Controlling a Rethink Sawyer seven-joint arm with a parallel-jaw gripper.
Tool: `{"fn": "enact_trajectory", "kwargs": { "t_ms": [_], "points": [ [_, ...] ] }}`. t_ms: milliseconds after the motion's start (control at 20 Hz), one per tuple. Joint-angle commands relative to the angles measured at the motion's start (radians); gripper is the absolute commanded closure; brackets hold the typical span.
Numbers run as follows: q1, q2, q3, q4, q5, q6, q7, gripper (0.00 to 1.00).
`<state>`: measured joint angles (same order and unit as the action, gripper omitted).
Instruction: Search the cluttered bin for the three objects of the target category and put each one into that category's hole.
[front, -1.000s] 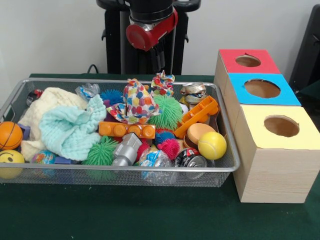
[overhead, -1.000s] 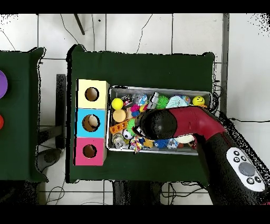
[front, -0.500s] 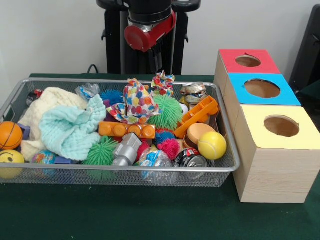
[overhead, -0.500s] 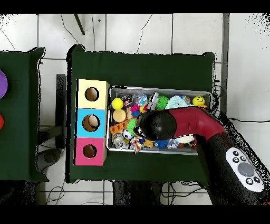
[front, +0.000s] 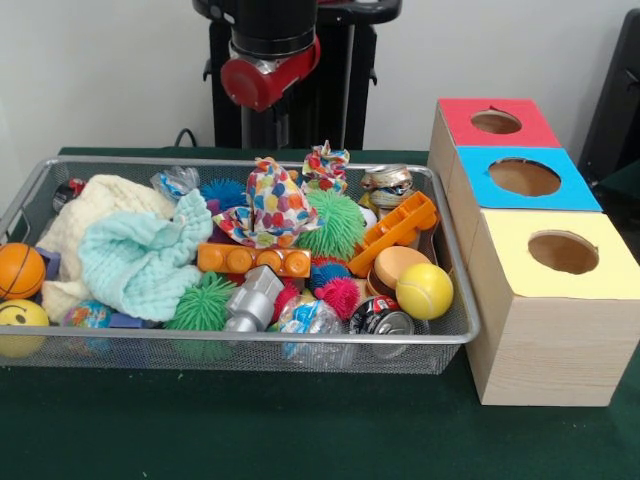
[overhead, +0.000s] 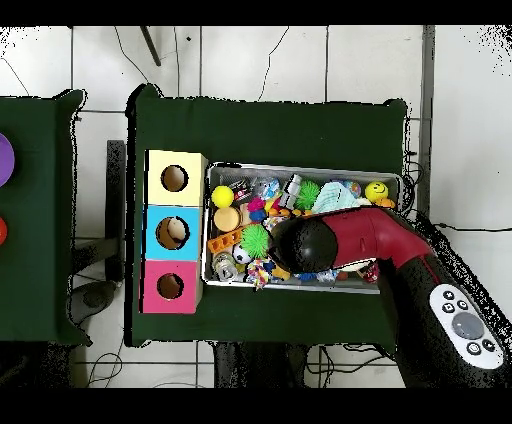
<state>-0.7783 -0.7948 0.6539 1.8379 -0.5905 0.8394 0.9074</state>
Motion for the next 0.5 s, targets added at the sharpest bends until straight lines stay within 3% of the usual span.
{"fn": "enact_trajectory", "kwargs": {
  "t_ms": [50, 250, 300, 500],
  "points": [
    [-0.046, 0.026, -0.052, 0.027, -0.105, -0.016, -0.047, 1.00],
    [-0.054, 0.039, -0.046, 0.024, -0.111, -0.025, -0.028, 1.00],
    [-0.062, 0.045, -0.032, 0.028, -0.110, -0.028, -0.028, 0.00],
    [-0.087, 0.059, -0.009, 0.034, -0.119, -0.054, -0.060, 0.00]
  ]
}}
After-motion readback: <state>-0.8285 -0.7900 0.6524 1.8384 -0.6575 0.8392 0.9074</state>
